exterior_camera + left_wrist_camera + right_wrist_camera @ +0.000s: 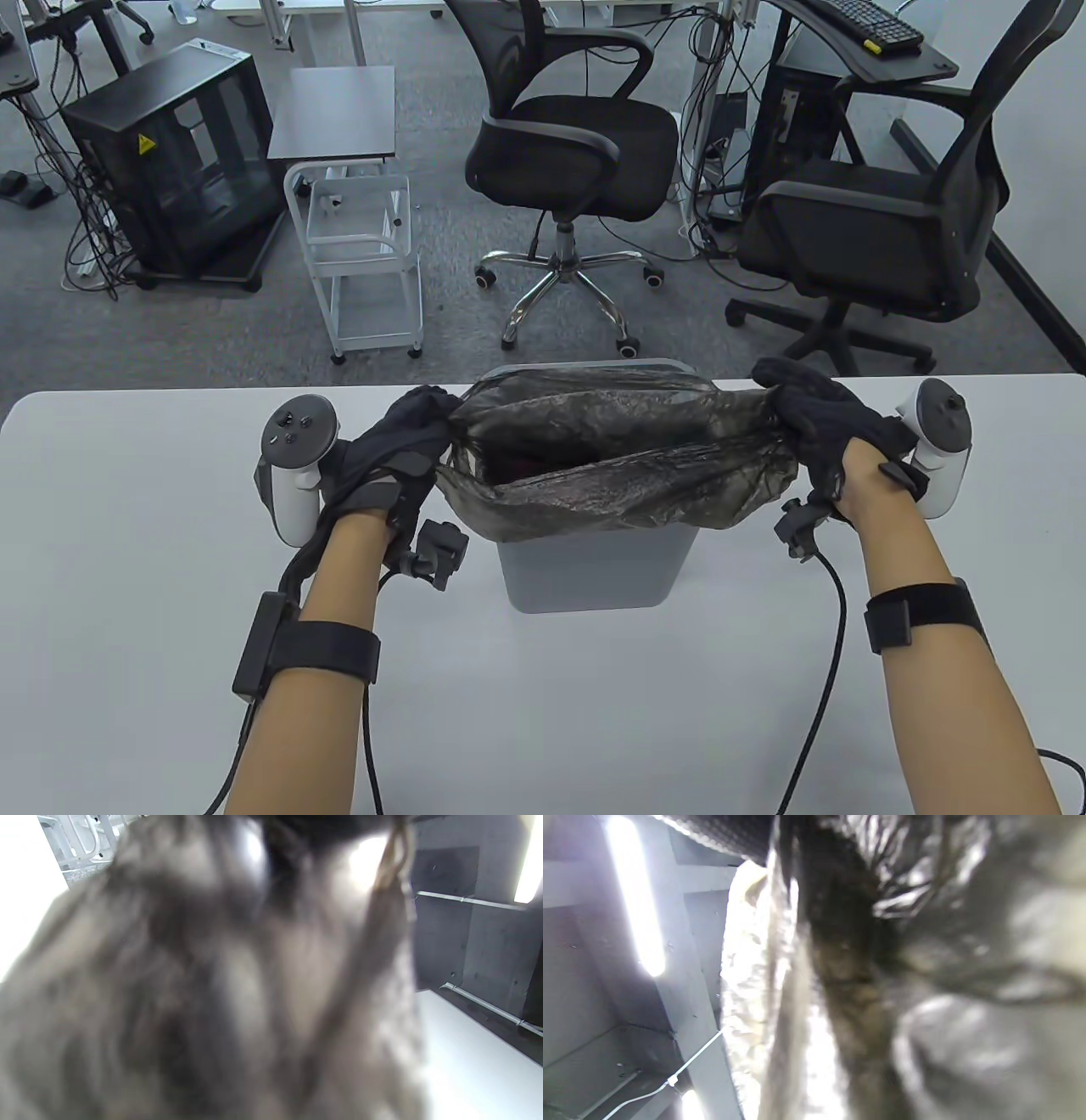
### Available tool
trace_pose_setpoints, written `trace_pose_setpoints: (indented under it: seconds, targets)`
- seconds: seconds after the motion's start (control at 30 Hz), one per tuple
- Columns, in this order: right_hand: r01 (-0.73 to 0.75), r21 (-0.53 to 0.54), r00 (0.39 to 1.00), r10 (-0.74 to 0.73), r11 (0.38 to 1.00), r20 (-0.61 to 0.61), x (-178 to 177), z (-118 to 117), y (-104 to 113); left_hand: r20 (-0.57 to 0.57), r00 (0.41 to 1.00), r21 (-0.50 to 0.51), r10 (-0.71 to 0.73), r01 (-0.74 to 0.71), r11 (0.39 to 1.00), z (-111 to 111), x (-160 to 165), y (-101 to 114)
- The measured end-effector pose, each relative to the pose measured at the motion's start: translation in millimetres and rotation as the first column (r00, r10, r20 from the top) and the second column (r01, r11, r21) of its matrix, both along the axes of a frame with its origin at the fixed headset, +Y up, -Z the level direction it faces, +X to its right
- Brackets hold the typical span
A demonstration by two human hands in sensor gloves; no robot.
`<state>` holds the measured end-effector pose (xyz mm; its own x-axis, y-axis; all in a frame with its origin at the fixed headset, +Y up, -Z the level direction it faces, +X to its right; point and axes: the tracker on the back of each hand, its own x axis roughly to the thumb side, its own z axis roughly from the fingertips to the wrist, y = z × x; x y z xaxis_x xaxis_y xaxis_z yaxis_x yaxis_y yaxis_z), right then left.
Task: Twist garbage bag top to tighten it
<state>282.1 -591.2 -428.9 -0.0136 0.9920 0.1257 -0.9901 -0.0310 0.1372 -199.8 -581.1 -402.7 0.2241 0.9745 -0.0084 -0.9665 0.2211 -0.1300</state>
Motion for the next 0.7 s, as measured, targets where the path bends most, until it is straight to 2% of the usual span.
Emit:
trace_pose_setpoints:
  seconds: [0.17,0.43,0.53,0.57,0.63,0.7]
  targets:
    - [-0.078,-0.040,0.997,0.077,0.996,-0.010,-3,18,-1,-0.005,1.000,-0.052,-0.030,0.029,0.998,23,-5,-4]
    - [-0.244,-0.126,0.970,0.239,0.962,-0.053,-9,38,-5,0.055,0.995,-0.081,-0.083,0.088,0.993,42,-7,-7]
    - [-0.337,-0.168,0.942,0.329,0.927,-0.073,-11,45,-10,0.054,0.993,-0.110,-0.107,0.112,0.988,46,-4,-13]
    - [-0.433,-0.178,0.901,0.421,0.884,-0.103,-12,47,-12,0.031,0.991,-0.121,-0.132,0.135,0.983,47,-2,-15]
    - [-0.516,-0.179,0.857,0.501,0.838,-0.124,-15,50,-14,-0.009,0.976,-0.131,-0.218,0.215,0.968,48,1,-16]
    - [-0.531,-0.170,0.847,0.516,0.830,-0.123,-19,53,-15,-0.033,0.948,-0.131,-0.315,0.309,0.942,48,4,-17]
